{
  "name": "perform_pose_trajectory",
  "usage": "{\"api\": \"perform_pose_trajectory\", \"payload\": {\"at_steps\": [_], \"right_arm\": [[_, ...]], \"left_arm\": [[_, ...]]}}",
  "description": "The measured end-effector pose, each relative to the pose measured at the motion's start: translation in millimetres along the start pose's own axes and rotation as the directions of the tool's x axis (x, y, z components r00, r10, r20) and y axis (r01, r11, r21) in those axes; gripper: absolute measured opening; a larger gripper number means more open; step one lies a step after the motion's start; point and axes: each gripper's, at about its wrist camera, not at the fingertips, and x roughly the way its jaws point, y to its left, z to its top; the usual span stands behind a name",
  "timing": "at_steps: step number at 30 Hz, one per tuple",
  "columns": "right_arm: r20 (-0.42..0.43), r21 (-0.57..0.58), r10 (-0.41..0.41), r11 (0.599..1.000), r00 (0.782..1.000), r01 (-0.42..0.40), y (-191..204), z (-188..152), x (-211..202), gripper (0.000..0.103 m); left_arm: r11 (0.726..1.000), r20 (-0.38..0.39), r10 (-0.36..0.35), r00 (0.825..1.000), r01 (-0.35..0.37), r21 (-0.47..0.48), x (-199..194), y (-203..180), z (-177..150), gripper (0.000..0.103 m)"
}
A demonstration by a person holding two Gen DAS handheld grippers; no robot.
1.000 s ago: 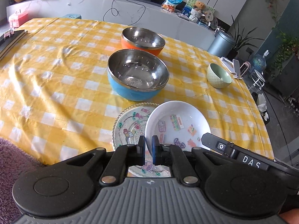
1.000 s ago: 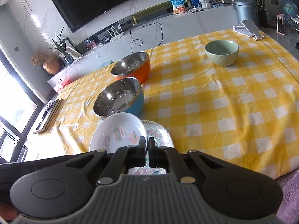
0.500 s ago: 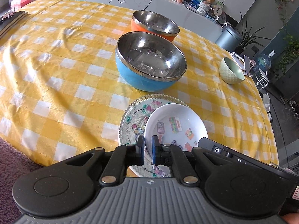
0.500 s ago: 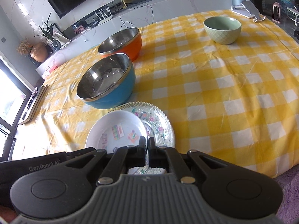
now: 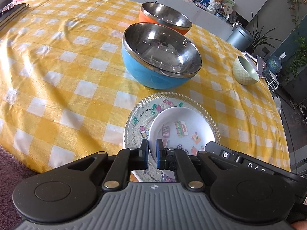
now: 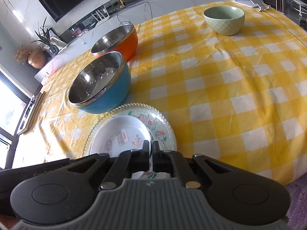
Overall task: Organize plates and bowls
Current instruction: 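Lower the small white plate onto the glass plate and open both grippers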
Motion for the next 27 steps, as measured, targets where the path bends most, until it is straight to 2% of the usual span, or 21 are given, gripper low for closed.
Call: {"api": "perform_pose_trajectory", "payload": {"at_steps": [8,11,15,18,23,27], "right_arm": [[0.014,-0.038,-0.025,0.999,1.0,0.026,5,-2,2,0.0],[0.022,-0.061,-0.027,0.998,0.999,0.029,7,-4,2,0.001],[0.036,-0.076,-0.021,0.997,0.999,0.024,4,-3,-1,0.006],[0.045,-0.079,-0.009,0.997,0.999,0.013,2,-4,-3,0.009],[0.069,-0.09,0.011,0.996,0.998,-0.004,6,-6,-10,0.031],[0.099,-0.107,0.017,0.994,0.995,-0.006,9,-7,-19,0.04]], "left_arm": [[0.999,0.005,0.031,0.999,-0.032,0.04,1,-9,-2,0.01],[0.998,0.011,0.038,0.999,-0.038,0.05,1,-11,-2,0.015],[0.999,0.026,0.019,0.999,-0.02,0.047,-5,-6,-1,0.036],[1.0,0.043,-0.011,0.999,0.011,0.016,-9,0,-2,0.041],[1.0,0.08,-0.01,0.997,0.01,0.004,-20,2,-3,0.048],[1.0,0.12,-0.02,0.993,0.02,0.0,-32,1,-3,0.052]]}}
